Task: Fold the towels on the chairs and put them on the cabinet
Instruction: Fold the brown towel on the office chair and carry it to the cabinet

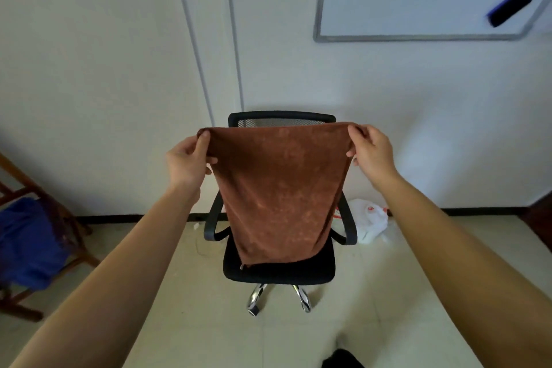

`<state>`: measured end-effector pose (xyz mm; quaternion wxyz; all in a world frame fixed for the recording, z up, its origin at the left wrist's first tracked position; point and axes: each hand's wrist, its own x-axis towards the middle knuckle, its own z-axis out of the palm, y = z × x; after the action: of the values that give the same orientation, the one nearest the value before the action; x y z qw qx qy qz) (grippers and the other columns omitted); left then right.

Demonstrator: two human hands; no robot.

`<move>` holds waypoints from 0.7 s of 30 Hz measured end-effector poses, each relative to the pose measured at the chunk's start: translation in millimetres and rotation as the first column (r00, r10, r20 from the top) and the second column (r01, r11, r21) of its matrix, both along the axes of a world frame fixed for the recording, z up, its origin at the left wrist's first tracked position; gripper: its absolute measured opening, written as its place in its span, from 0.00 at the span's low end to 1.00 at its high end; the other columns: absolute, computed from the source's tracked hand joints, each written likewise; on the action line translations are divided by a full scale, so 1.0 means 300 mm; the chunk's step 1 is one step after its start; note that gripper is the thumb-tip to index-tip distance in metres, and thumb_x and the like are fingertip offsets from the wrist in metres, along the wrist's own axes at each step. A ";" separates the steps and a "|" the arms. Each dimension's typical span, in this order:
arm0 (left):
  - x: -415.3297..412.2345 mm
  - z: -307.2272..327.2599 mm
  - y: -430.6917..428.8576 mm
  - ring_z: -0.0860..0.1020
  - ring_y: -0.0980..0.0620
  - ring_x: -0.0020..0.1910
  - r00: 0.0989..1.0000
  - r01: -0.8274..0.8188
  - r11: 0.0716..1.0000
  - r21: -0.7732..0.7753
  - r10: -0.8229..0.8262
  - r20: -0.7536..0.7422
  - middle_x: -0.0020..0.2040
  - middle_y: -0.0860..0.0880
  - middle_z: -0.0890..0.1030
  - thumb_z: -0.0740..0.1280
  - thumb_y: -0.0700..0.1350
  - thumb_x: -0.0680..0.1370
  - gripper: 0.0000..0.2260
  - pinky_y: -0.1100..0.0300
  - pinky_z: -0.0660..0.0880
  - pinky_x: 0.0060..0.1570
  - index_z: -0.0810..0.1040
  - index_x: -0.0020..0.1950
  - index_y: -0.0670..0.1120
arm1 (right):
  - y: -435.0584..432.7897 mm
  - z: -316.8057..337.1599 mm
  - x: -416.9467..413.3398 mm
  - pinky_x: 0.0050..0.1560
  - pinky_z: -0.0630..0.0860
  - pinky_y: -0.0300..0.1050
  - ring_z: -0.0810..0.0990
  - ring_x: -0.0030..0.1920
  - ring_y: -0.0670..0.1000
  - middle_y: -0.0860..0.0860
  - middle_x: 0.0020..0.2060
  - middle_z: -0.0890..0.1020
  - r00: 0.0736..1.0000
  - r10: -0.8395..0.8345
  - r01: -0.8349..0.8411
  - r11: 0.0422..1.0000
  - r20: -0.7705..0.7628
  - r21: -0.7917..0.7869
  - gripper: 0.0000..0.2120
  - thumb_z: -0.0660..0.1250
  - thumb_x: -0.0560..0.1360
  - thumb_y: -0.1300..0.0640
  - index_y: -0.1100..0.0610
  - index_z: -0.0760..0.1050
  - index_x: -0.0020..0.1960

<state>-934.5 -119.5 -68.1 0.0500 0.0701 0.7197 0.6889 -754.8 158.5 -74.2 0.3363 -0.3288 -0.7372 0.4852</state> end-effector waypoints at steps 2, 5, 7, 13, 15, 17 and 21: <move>-0.020 0.008 0.031 0.80 0.52 0.32 1.000 0.010 1.000 -0.013 -0.010 -0.013 0.38 0.51 0.81 0.67 0.49 0.80 0.09 0.62 0.73 0.26 0.82 0.53 0.46 | 0.010 0.010 -0.013 0.37 0.76 0.49 0.83 0.36 0.52 0.50 0.35 0.82 0.999 -0.011 0.009 0.999 -0.030 -0.053 0.06 0.63 0.81 0.49 0.46 0.77 0.47; -0.068 0.021 0.093 0.80 0.53 0.33 0.999 0.028 1.000 0.005 -0.029 0.026 0.40 0.50 0.82 0.67 0.48 0.80 0.09 0.60 0.78 0.30 0.81 0.57 0.46 | 0.043 0.028 -0.052 0.42 0.81 0.50 0.85 0.41 0.52 0.47 0.43 0.83 1.000 0.014 -0.016 0.997 -0.024 -0.076 0.07 0.61 0.83 0.49 0.48 0.77 0.53; -0.114 0.031 0.142 0.81 0.53 0.35 0.998 0.029 0.999 0.036 -0.031 0.057 0.41 0.50 0.82 0.66 0.48 0.81 0.10 0.57 0.80 0.37 0.80 0.58 0.45 | 0.083 0.036 -0.089 0.49 0.81 0.52 0.85 0.45 0.51 0.44 0.47 0.82 0.999 0.035 -0.036 0.995 -0.013 -0.095 0.08 0.60 0.83 0.49 0.49 0.76 0.56; -0.269 0.086 0.289 0.83 0.51 0.48 0.993 0.055 0.994 0.095 -0.064 0.100 0.51 0.50 0.81 0.66 0.49 0.81 0.12 0.55 0.80 0.52 0.78 0.61 0.45 | 0.216 0.087 -0.215 0.57 0.80 0.49 0.82 0.54 0.49 0.43 0.52 0.80 0.995 0.092 -0.099 0.981 -0.049 -0.165 0.12 0.60 0.83 0.49 0.51 0.76 0.62; -0.312 0.120 0.334 0.83 0.51 0.50 0.992 0.068 0.989 0.135 -0.081 0.097 0.51 0.50 0.81 0.65 0.48 0.81 0.10 0.53 0.79 0.56 0.78 0.60 0.46 | 0.262 0.115 -0.249 0.56 0.79 0.48 0.82 0.55 0.49 0.43 0.51 0.80 0.993 0.083 -0.097 0.980 -0.085 -0.172 0.11 0.60 0.83 0.50 0.51 0.76 0.61; -0.338 0.159 0.370 0.82 0.51 0.50 0.993 0.076 0.984 0.159 -0.089 0.076 0.50 0.51 0.80 0.65 0.47 0.81 0.09 0.54 0.79 0.56 0.77 0.59 0.46 | 0.298 0.142 -0.275 0.57 0.79 0.48 0.82 0.55 0.49 0.42 0.50 0.81 0.990 0.079 -0.096 0.983 -0.115 -0.156 0.07 0.61 0.83 0.50 0.48 0.76 0.57; -0.338 0.230 0.388 0.82 0.50 0.51 0.995 0.084 0.976 0.199 -0.093 0.035 0.49 0.51 0.81 0.66 0.48 0.81 0.07 0.55 0.80 0.55 0.77 0.56 0.47 | 0.311 0.199 -0.288 0.57 0.79 0.46 0.82 0.55 0.48 0.45 0.53 0.82 0.984 0.067 -0.090 0.987 -0.164 -0.134 0.07 0.61 0.83 0.50 0.47 0.76 0.56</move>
<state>-1035.7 -2.9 0.9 0.0894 0.0912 0.6428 0.7553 -841.1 251.7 -14.5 0.3504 -0.2825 -0.6843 0.5737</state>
